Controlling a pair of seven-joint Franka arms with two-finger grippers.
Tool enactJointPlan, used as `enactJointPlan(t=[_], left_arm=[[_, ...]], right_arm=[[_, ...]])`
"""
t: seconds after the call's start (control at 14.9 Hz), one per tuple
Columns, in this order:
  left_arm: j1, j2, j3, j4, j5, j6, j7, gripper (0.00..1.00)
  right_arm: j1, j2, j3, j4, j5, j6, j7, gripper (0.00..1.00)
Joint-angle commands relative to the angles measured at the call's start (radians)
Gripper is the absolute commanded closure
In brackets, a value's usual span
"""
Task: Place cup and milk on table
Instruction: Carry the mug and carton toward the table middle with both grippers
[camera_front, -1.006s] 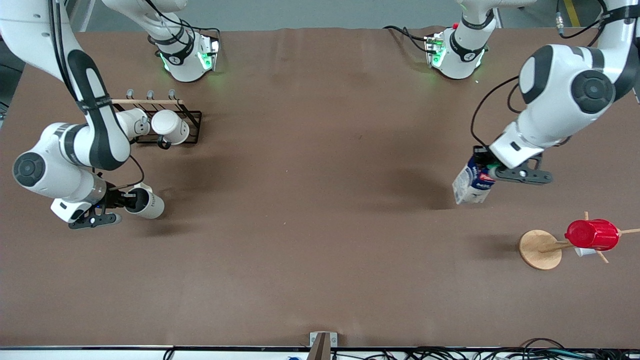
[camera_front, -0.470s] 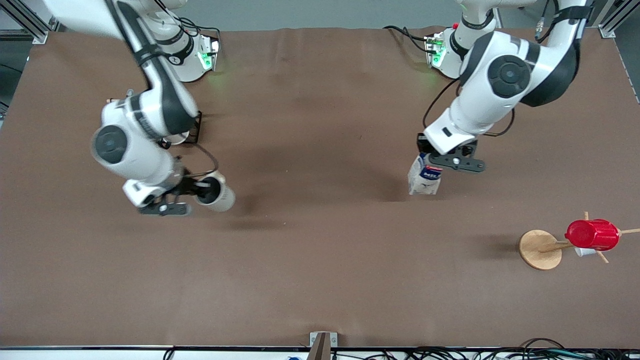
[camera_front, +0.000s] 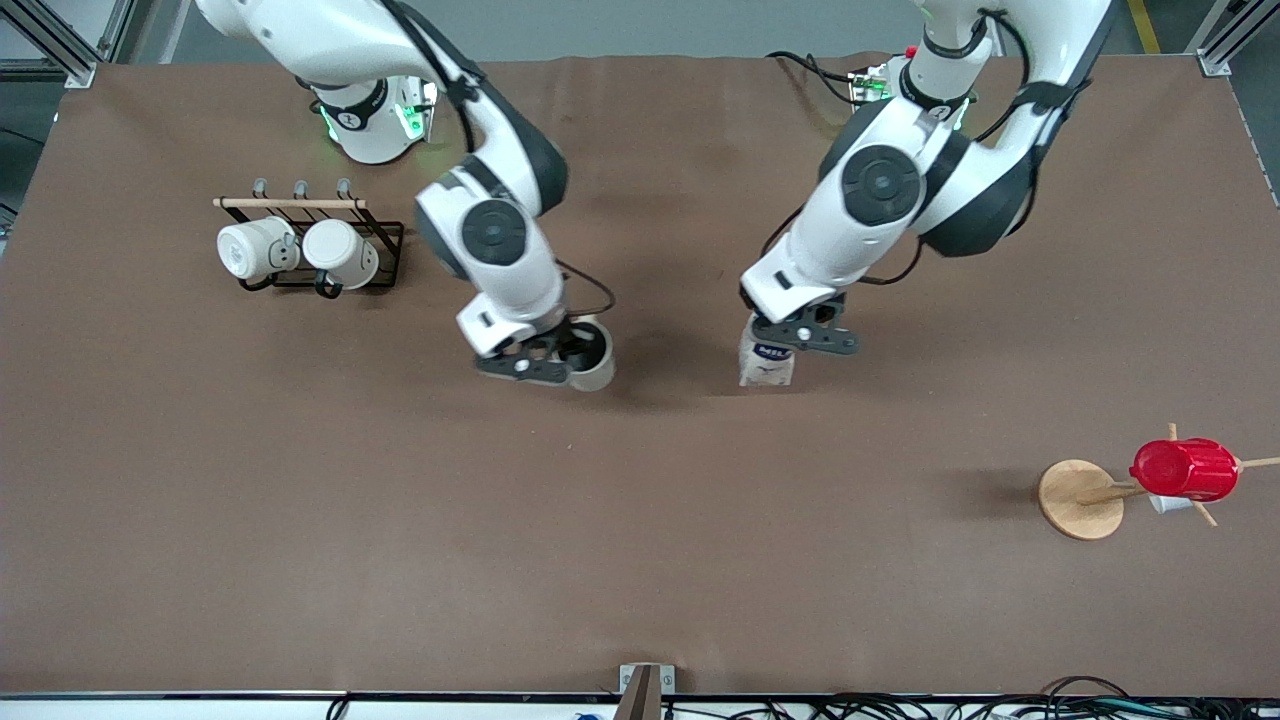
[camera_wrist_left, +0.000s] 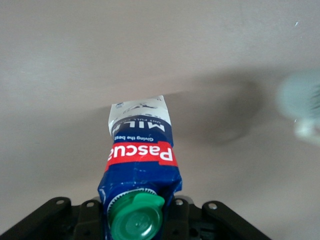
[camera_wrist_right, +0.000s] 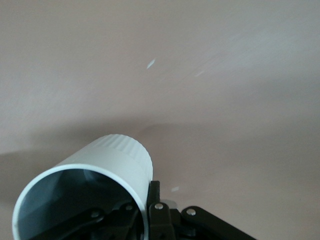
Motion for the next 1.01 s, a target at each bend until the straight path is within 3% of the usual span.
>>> enactJointPlan(t=[0.0, 0.2, 0.27, 0.34, 0.47, 0.8, 0.94], left_arm=[[-0.014, 0.132, -0.063, 0.106, 0.105, -0.017, -0.122, 0.78], [-0.017, 0.194, -0.102, 0.130, 0.128, -0.017, -0.144, 0.78], [-0.017, 0.200, -0.108, 0.130, 0.127, -0.017, -0.138, 0.78], [-0.020, 0.209, -0.112, 0.130, 0.127, -0.017, -0.141, 0.78], [-0.026, 0.214, -0.112, 0.132, 0.127, -0.017, -0.138, 0.77], [-0.029, 0.230, -0.112, 0.140, 0.127, -0.016, -0.129, 0.77], [-0.038, 0.256, -0.112, 0.178, 0.127, -0.016, -0.127, 0.77]], right_arm=[[0.046, 0.083, -0.002, 0.040, -0.053, 0.045, 0.080, 0.99], [0.056, 0.128, 0.005, 0.040, -0.127, 0.074, 0.151, 0.98], [0.056, 0.132, 0.011, 0.040, -0.133, 0.079, 0.151, 0.92], [0.054, 0.135, 0.012, 0.040, -0.133, 0.082, 0.151, 0.69], [0.054, 0.134, 0.012, 0.040, -0.132, 0.082, 0.151, 0.00], [-0.016, 0.047, 0.077, 0.029, -0.130, 0.063, 0.131, 0.00], [-0.035, -0.008, 0.077, 0.029, -0.130, -0.021, 0.114, 0.00]])
